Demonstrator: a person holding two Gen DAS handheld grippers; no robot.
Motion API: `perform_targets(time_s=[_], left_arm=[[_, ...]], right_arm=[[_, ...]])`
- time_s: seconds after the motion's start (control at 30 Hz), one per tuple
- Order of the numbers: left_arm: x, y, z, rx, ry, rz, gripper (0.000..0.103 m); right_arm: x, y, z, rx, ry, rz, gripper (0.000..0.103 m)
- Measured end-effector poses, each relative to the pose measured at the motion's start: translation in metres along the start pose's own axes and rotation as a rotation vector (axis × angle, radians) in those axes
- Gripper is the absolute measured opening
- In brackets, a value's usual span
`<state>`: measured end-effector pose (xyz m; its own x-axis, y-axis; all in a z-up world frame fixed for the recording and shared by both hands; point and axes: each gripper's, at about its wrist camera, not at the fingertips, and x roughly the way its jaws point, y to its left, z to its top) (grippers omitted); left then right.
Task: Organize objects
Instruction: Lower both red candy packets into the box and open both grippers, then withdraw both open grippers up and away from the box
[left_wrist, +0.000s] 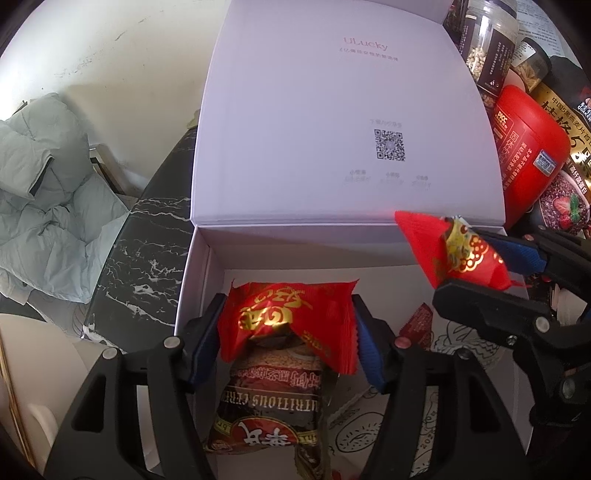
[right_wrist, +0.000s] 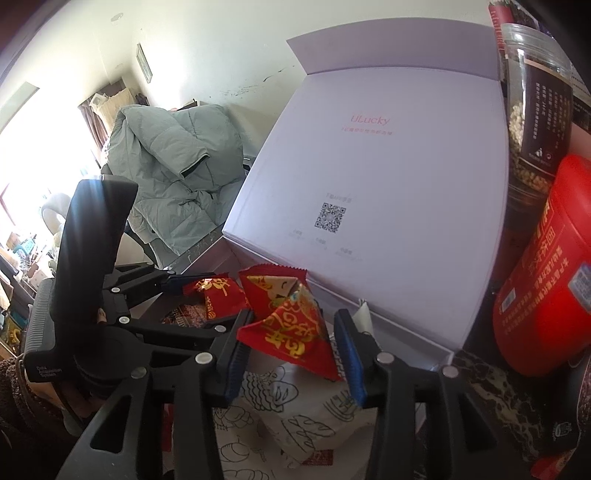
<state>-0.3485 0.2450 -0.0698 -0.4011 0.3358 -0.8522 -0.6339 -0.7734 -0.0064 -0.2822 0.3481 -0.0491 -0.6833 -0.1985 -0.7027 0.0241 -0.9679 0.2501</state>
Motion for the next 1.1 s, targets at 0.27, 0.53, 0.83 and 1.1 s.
perform_targets(time_s=[0.27,0.53,0.83,1.1], left_arm=[[-0.002,-0.001,0.000,-0.013,-0.003,0.002,0.067],[-0.014,-0.007,0.001,-0.003,-0.018,0.008,0.068],[-0.038,-0.016,-0.004,0.006,-0.044,0.013,0.068],[-0.056,-0.015,-0.006,-0.002,-0.066,0.012,0.068]], right_arm=[[-0.011,-0.003,0.001,0.010,-0.015,-0.032,0.051],[-0.021,-0.003,0.003,0.018,-0.024,-0.045,0.051],[-0.046,0.004,0.005,0.016,-0.060,-0.065,0.051],[-0.068,0.015,0.008,0.006,-0.089,-0.097,0.051]])
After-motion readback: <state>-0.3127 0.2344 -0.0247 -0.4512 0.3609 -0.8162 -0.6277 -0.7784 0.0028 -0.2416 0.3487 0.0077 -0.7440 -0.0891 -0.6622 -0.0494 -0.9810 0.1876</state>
